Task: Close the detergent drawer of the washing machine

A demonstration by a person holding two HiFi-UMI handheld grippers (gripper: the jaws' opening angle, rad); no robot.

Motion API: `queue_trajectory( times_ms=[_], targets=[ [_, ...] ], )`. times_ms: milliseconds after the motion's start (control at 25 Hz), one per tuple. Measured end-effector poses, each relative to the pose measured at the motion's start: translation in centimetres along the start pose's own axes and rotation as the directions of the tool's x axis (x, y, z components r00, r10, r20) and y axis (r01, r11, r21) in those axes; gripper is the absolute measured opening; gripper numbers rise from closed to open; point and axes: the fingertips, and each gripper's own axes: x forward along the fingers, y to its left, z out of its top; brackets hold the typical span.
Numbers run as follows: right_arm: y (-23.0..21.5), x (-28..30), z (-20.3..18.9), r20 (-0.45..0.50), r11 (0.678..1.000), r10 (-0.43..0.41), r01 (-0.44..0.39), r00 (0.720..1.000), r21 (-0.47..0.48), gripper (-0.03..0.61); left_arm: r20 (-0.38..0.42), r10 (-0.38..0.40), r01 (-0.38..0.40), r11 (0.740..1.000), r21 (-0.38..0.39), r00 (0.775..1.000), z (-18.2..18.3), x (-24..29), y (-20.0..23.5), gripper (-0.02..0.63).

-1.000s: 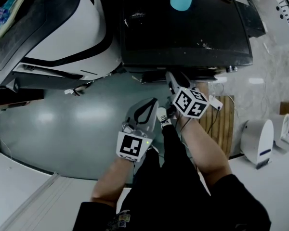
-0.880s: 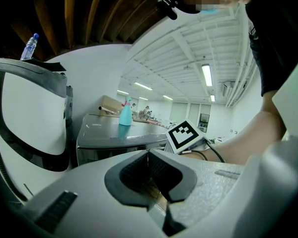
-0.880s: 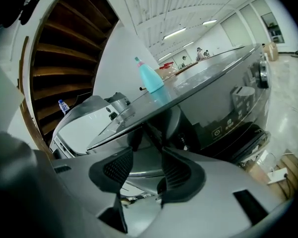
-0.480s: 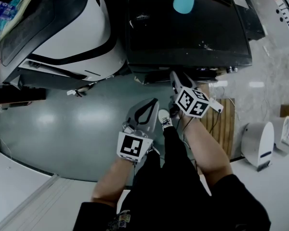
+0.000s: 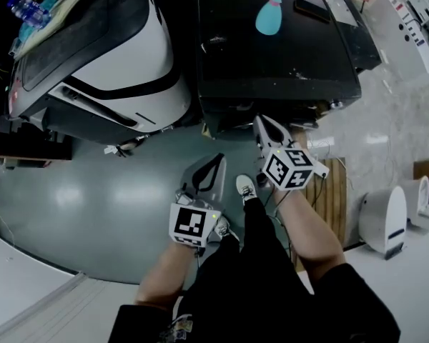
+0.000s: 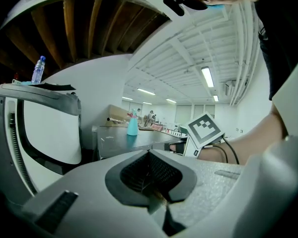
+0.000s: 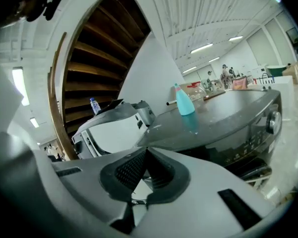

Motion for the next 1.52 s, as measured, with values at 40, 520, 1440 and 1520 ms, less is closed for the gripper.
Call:
queue_trajectory(
  times_ms=[40,520,1440,1520],
  targets=[
    [1.2,-0.9,0.6,0.015,1.0,0.019,-0.018,1.0,-0.025,-0.002,0.003,0.005,-0.005,1.0,0.0,1.0,0.3,-0.9,0.0,0.003],
    [14.5,-13.0,4.3,0.116,0.948,0.201,-0.163,0.973,-0.274,-0.002,0.089,0.022,-0.027,0.998,0.051,0.996,4.7,-10.7,-1.6,0.003],
    [13.7,-30.4,4.0,0.064,0.863,0.343,-0.287,0.937,-0.415,-0.002,0.102,0.078,-0.078,0.997,-0.009,0.992,2.5,-14.2,-16.2,0.003],
    [12.9,-32.3,3.9,0.068,0.864,0.353,-0.297,0.933,-0.406,-0.002,0.093,0.082,-0.082,0.997,-0.005,0.992,2.3,-14.3,-18.6,0.003]
  ],
)
